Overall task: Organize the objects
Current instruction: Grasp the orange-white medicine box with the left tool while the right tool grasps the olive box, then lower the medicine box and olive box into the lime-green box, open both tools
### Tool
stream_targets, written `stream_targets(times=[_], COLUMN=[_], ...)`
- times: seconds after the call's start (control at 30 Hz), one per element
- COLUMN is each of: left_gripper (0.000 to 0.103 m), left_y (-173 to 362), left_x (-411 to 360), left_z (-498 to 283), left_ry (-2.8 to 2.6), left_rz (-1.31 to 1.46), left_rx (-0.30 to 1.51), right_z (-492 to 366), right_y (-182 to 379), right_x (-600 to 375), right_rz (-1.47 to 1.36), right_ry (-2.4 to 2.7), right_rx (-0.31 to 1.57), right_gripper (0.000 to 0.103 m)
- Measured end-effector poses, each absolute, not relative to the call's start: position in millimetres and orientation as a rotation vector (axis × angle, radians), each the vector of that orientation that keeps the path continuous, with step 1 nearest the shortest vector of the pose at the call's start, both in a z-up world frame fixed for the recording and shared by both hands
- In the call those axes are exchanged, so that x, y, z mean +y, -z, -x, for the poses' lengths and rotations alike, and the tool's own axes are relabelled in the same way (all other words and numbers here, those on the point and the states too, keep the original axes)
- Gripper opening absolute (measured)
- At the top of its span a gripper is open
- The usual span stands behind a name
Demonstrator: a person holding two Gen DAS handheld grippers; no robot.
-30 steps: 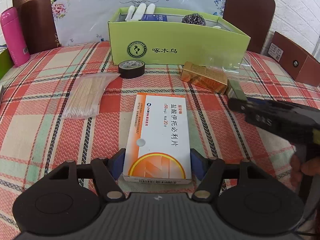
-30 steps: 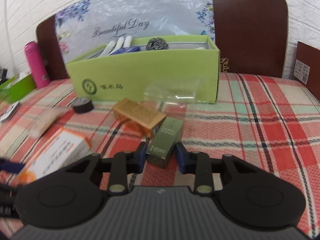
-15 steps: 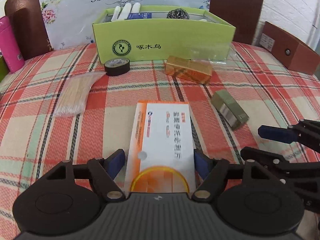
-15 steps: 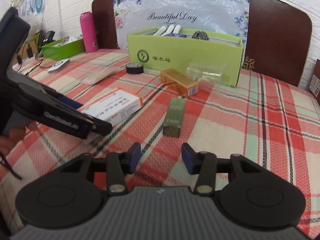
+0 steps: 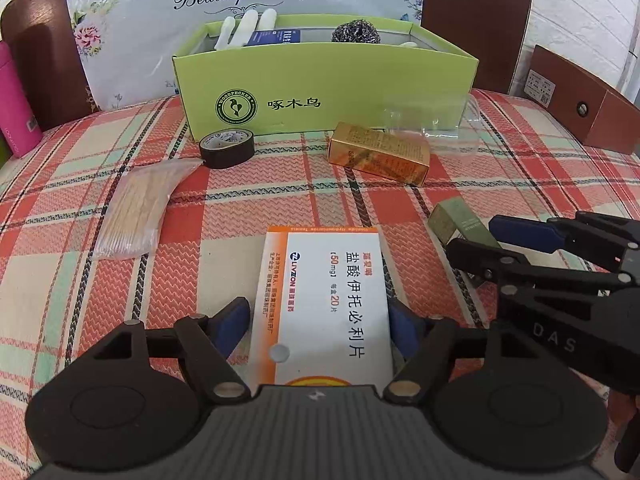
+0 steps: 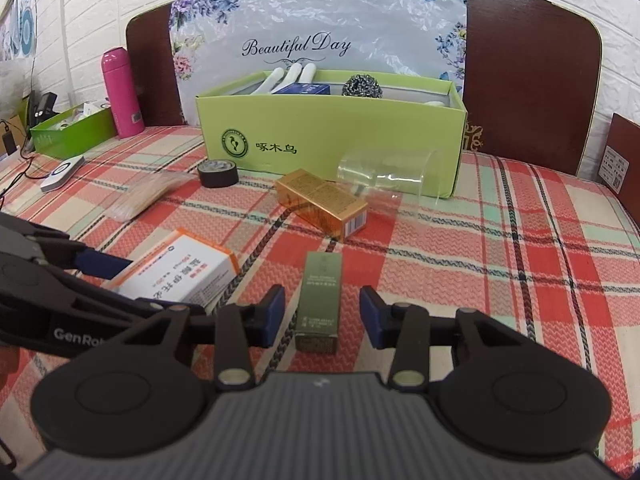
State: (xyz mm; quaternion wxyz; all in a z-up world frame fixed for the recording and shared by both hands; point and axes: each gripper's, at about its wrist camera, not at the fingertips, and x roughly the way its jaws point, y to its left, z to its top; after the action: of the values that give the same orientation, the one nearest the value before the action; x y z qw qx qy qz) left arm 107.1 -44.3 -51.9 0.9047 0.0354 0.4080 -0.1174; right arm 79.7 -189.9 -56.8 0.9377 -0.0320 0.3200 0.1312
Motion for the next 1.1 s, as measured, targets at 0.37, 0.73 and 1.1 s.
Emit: stream_targets(times=[0.37,0.73,1.1], left_gripper=[0.068,0.068,0.068], left_y=[40.1,-43.2,-79.4], left_x=[-35.1,-36.1,-60.6], left_z=[-106.4,-141.0,-252.1], left_ry=[0.281,0.354,0.335], left_rz=[0.001,0.059,0.071], left_rx=[0.827,0.617,0.552], right_z=[-72.4,-96.8,-183.6], right_y=[57.0,-15.6,-51.8], right_x=[-196.4,-210.7,-230.8], right_rz=[0.007,0.012,0.044], right_ry=[-0.335,-0.331,-0.231], right_rx=[0.675,0.466,0.319], right_gripper=[0.022,0.022,0.022])
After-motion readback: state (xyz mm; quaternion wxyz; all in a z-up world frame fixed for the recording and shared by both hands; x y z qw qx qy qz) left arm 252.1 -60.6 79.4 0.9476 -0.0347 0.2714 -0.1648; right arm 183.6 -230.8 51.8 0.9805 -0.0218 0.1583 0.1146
